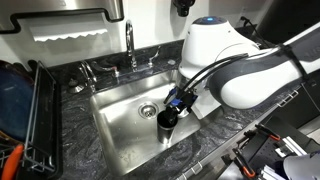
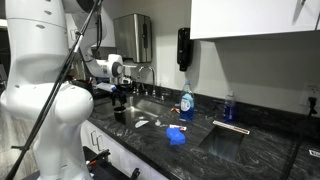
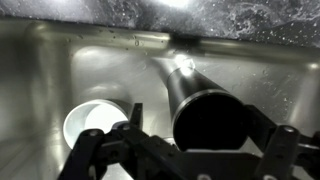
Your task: Put the silver cup under the faucet head, open the tap using the faucet handle on the right and then close it
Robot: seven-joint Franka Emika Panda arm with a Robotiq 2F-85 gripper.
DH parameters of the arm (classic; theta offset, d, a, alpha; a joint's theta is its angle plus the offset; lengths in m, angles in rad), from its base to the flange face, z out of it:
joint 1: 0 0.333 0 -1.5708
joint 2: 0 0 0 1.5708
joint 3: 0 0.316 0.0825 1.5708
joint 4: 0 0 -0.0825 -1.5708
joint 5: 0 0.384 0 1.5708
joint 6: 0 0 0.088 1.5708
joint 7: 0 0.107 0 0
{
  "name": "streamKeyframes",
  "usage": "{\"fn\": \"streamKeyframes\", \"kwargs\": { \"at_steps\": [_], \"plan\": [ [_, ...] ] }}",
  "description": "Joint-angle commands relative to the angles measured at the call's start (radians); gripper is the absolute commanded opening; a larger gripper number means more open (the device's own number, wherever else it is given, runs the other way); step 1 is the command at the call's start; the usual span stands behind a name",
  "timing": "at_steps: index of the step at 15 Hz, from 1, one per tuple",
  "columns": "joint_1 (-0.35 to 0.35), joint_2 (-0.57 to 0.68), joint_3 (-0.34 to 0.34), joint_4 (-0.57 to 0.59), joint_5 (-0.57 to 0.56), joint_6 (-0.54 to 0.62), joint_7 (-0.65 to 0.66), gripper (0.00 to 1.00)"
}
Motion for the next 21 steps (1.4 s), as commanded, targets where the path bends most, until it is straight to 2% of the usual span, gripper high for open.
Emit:
{"fn": "streamKeyframes", "kwargs": {
  "at_steps": [1, 7, 15, 16, 21],
  "plan": [
    [0.015, 0.048, -0.032, 0.006, -0.023, 0.062, 0.034, 1.0],
    [0.02, 0.089, -0.074, 0.013, -0.04, 0.104, 0.092, 1.0],
    [0.031, 0.148, -0.088, 0.048, -0.034, 0.103, 0.074, 1.0],
    [0.036, 0.156, -0.088, 0.056, -0.036, 0.105, 0.077, 0.8],
    [0.061, 0.191, -0.094, 0.091, -0.039, 0.105, 0.077, 0.45]
  ]
}}
